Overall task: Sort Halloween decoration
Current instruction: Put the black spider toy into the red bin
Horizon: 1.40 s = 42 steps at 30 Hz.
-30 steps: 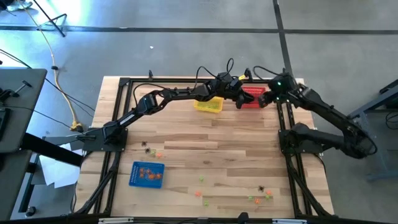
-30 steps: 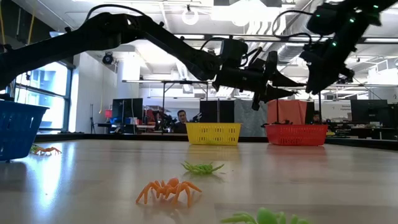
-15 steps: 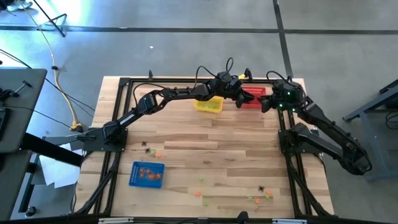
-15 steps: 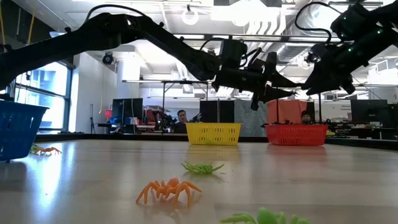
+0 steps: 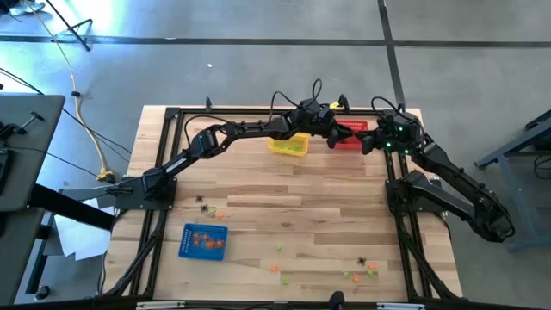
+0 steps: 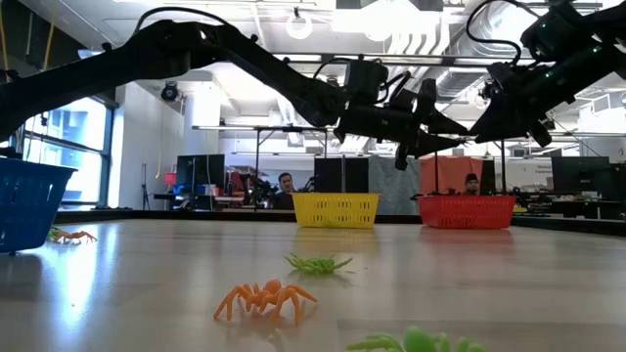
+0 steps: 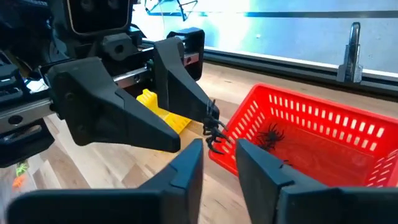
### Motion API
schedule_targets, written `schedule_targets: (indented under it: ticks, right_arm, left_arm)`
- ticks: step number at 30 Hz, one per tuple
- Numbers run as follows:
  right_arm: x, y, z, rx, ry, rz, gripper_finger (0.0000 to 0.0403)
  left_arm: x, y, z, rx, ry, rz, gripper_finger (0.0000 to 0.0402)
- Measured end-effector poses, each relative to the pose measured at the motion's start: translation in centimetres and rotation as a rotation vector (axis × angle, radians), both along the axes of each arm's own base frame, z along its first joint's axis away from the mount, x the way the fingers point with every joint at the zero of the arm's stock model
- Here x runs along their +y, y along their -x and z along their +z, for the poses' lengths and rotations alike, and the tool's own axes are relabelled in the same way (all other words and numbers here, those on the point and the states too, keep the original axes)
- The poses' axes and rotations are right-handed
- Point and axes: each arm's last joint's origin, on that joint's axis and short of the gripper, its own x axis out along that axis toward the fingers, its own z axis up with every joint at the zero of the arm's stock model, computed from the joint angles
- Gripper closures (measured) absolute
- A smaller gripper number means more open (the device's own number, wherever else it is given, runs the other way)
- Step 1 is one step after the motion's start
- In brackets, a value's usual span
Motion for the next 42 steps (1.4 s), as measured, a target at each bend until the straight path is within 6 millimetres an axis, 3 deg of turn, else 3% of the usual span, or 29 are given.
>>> schedule_targets:
  ticks: [9,27,39,42]
  right_arm:
    - [-0.2,-0.1,0.4,-0.026,0.039,0.003,0.0399]
    - [-0.2,0.2,-0.1,0.072,0.053,-0.069,0.0403]
    - [-0.2,0.1,0.2,0.036,0.063,-0.033,0.0401]
    - [-0.4,0.0,0.0,0.045,0.053,-0.032,0.0384]
  left_arm:
    - [0.0,0.0,0.1,-0.005,-0.002,0.001,0.0259]
    - [1.7,0.6,0.0,-0.002,0.015,0.043,0.0259]
    - [1.4,0.5,0.0,-0.003,0.008,0.034,0.0259]
    - [1.3,0.5,0.0,-0.003,0.008,0.033,0.0259]
